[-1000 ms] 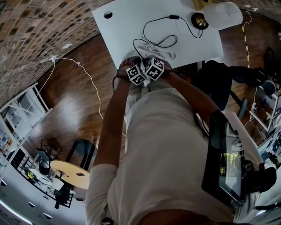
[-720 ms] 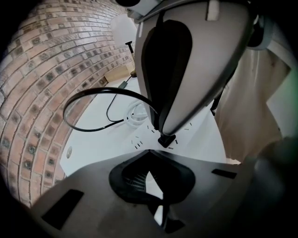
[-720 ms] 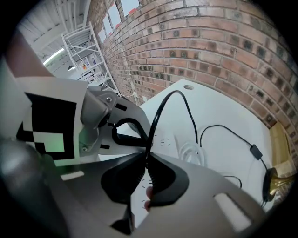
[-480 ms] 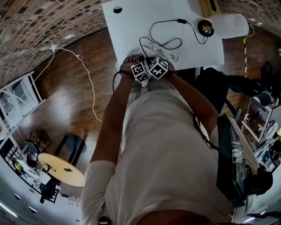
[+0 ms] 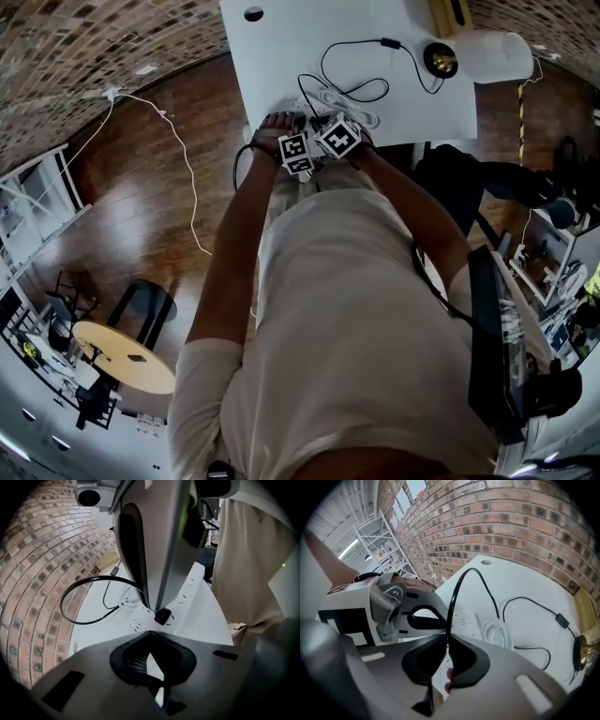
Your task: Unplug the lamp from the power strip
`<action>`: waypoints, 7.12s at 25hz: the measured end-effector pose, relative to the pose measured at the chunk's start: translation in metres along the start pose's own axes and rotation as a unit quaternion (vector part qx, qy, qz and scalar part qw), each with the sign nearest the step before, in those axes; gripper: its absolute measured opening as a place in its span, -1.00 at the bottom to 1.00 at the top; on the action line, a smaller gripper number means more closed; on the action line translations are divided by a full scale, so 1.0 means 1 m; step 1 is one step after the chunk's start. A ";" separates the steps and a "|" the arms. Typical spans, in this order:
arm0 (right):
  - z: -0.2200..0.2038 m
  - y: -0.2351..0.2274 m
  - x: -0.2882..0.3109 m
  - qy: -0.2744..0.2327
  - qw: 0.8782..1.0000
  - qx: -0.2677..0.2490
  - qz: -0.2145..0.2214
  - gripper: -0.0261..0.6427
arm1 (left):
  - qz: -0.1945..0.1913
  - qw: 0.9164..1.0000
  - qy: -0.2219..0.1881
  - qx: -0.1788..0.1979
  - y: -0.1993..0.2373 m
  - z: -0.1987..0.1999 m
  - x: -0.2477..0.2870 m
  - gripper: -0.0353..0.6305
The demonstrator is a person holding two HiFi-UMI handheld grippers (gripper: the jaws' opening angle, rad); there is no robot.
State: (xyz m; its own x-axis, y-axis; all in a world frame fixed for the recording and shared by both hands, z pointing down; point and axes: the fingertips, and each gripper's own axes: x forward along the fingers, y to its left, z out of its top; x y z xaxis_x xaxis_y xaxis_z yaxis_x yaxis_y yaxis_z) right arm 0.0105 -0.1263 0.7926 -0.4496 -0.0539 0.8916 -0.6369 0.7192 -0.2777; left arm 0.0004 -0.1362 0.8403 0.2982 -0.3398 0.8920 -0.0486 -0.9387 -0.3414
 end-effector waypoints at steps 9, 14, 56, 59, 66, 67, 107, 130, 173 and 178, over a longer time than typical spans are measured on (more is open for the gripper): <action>0.001 -0.002 -0.001 -0.008 0.999 0.031 0.008 -0.88 | -0.009 0.998 -0.005 -0.067 0.000 -0.003 0.002 -0.94; 0.001 -0.002 0.000 0.002 0.999 0.040 0.014 -0.88 | -0.006 0.997 -0.005 -0.075 0.000 -0.002 0.001 -0.94; 0.002 -0.004 -0.001 0.051 0.993 0.094 0.057 -0.88 | -0.001 0.998 0.039 -0.042 -0.002 -0.002 0.003 -0.95; -0.004 -0.004 -0.003 0.034 0.993 0.101 0.052 -0.89 | -0.006 0.998 0.042 -0.035 -0.005 0.000 0.003 -0.94; -0.001 -0.004 -0.002 0.047 0.992 0.102 0.056 -0.88 | 0.002 0.998 0.048 -0.030 -0.004 -0.001 0.003 -0.94; -0.004 -0.004 -0.003 0.046 0.992 0.106 0.057 -0.89 | 0.001 0.998 0.049 -0.028 -0.005 0.000 0.003 -0.94; -0.002 -0.007 -0.005 0.048 0.986 0.132 0.092 -0.88 | 0.002 0.998 0.058 0.000 -0.005 0.001 0.004 -0.95; 0.011 -0.012 -0.007 0.018 0.984 0.155 0.087 -0.88 | 0.002 0.997 0.069 0.023 -0.004 0.001 0.005 -0.95; -0.070 -0.165 -0.063 0.080 0.978 0.123 -0.148 -0.87 | -0.072 0.839 -0.150 -0.519 0.049 0.016 -0.123 -0.89; -0.075 -0.167 -0.055 0.079 0.978 0.125 -0.150 -0.84 | -0.056 0.786 -0.187 -0.586 0.062 -0.001 -0.154 -0.89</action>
State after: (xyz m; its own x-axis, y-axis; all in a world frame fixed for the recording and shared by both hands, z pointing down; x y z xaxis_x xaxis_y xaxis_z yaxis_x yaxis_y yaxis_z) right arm 0.1885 -0.1911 0.8169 -0.1297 -0.1146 0.9849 -0.8671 0.4949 -0.0566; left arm -0.0491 -0.1422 0.6820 0.6115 -0.4168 0.6726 -0.7825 -0.4446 0.4359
